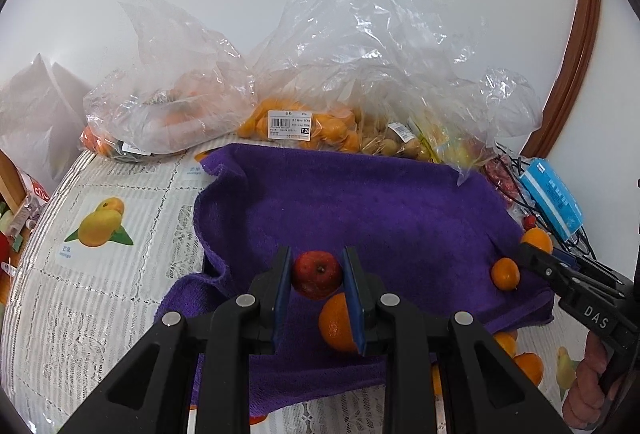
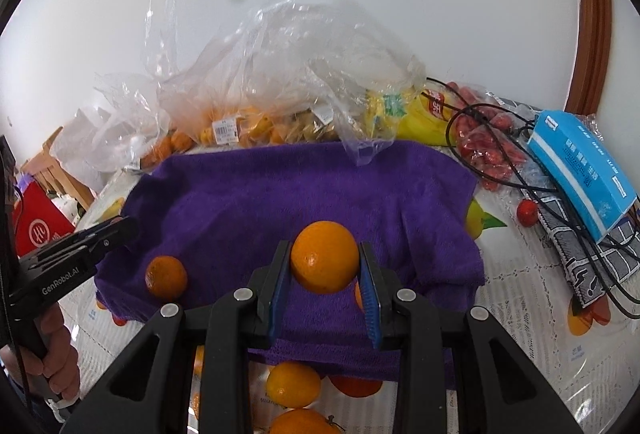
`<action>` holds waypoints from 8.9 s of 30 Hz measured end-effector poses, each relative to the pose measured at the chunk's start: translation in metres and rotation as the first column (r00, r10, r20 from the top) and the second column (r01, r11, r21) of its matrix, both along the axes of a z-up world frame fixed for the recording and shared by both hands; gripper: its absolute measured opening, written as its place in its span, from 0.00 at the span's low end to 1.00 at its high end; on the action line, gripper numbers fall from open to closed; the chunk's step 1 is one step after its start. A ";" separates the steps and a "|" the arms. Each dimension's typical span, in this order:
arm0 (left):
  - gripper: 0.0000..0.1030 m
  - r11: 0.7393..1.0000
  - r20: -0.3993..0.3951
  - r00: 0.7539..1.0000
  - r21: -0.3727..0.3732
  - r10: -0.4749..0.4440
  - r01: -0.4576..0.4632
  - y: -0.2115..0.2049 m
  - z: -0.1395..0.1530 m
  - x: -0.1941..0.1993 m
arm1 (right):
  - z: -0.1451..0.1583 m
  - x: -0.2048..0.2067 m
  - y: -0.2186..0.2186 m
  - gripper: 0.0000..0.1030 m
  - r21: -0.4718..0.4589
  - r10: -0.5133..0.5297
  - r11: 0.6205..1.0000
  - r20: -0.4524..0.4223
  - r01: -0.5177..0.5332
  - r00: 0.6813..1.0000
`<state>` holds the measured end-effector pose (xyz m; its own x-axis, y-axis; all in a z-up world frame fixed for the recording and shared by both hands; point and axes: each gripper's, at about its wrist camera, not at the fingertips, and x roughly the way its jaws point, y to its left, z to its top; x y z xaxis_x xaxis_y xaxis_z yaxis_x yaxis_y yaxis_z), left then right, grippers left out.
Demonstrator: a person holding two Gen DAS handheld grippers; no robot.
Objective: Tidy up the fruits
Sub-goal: 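Lift both fruits onto the purple towel and open both grippers to release, then withdraw both open grippers from the towel, then grasp a large orange with the right gripper while the left gripper moves toward the fruit row, then grasp an oval orange fruit with the left gripper while the right gripper holds the orange, then carry both held fruits up over the purple towel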
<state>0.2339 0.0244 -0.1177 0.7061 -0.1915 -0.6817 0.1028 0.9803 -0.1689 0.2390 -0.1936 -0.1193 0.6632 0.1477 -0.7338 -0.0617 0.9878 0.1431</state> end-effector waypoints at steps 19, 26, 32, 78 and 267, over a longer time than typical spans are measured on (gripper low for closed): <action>0.24 1.000 -0.043 0.999 0.021 0.012 -0.012 -0.003 -0.009 0.005 | -0.014 -0.001 0.018 0.31 -0.032 0.061 0.998 -0.069 -0.063 0.996; 0.24 1.000 -0.058 0.998 0.031 -0.005 0.007 -0.008 -0.013 0.004 | -0.011 -0.001 0.012 0.31 -0.013 0.044 0.999 -0.063 -0.045 0.997; 0.24 0.999 -0.074 0.997 0.038 -0.022 0.025 -0.013 -0.016 0.005 | -0.004 -0.005 0.007 0.34 -0.008 0.024 1.000 -0.034 -0.024 0.999; 0.73 0.995 0.039 0.999 0.096 -0.021 0.017 -0.024 0.037 -0.080 | 0.066 -0.100 -0.014 0.86 -0.037 -0.048 0.998 0.039 0.050 0.998; 0.32 0.995 -0.040 0.995 -0.035 -0.091 0.090 -0.020 0.037 -0.069 | 0.048 -0.104 -0.040 0.41 0.118 -0.072 0.991 0.075 0.063 0.995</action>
